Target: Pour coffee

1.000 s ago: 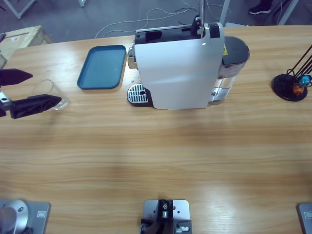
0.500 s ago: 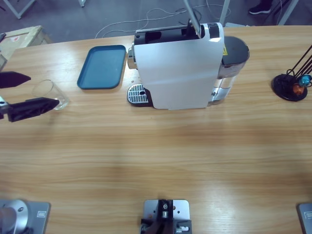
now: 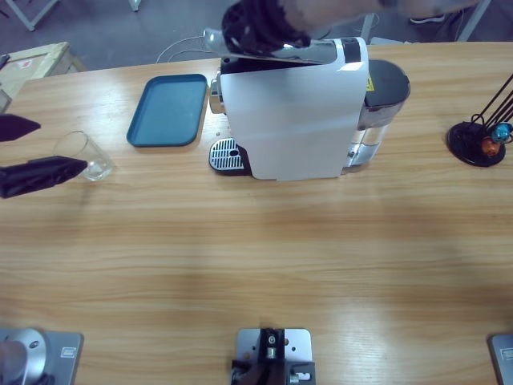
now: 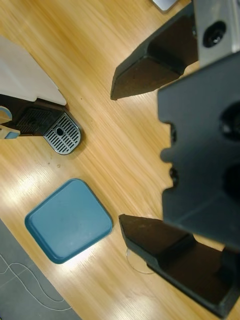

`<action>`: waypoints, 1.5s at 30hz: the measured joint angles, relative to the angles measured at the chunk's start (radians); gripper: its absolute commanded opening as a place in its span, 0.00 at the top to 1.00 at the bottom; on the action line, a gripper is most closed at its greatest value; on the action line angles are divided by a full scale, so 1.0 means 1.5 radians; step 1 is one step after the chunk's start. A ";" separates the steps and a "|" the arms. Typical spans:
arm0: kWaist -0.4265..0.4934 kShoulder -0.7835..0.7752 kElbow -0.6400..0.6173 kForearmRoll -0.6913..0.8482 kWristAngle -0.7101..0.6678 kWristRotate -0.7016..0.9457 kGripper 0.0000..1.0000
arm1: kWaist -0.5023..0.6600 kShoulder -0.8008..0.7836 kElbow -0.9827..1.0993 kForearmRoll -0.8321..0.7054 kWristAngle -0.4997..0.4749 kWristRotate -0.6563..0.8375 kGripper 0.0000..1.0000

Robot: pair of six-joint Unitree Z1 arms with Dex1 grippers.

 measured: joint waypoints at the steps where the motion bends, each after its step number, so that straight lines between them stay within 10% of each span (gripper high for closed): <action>1: 0.000 0.000 -0.002 0.001 0.000 0.000 0.01 | 0.000 0.001 -0.001 0.000 0.000 0.000 1.00; 20: 0.000 0.000 -0.008 0.002 0.001 -0.032 0.01 | 0.007 0.029 -0.026 0.049 -0.011 0.000 1.00; 21: 0.000 0.000 -0.008 0.002 0.001 -0.032 0.01 | 0.007 0.029 -0.026 0.049 -0.012 0.000 0.94; 22: 0.000 0.000 -0.007 0.002 0.001 -0.033 0.01 | 0.007 0.029 -0.026 0.049 -0.014 0.000 0.28; 23: 0.000 -0.001 -0.006 0.002 0.001 -0.033 0.01 | 0.008 0.028 -0.026 0.049 -0.019 -0.004 0.01; 32: 0.049 0.000 0.015 0.002 0.137 -0.121 0.01 | 0.023 -0.151 0.003 0.146 -0.066 -0.260 0.00; 38: 0.190 0.078 0.053 -0.025 0.159 -0.168 0.01 | 0.055 -0.345 0.125 0.265 -0.120 -0.271 0.00; 45: 0.215 0.181 0.166 -0.245 0.160 -0.197 0.01 | 0.100 -0.422 0.252 0.311 -0.176 -0.214 0.00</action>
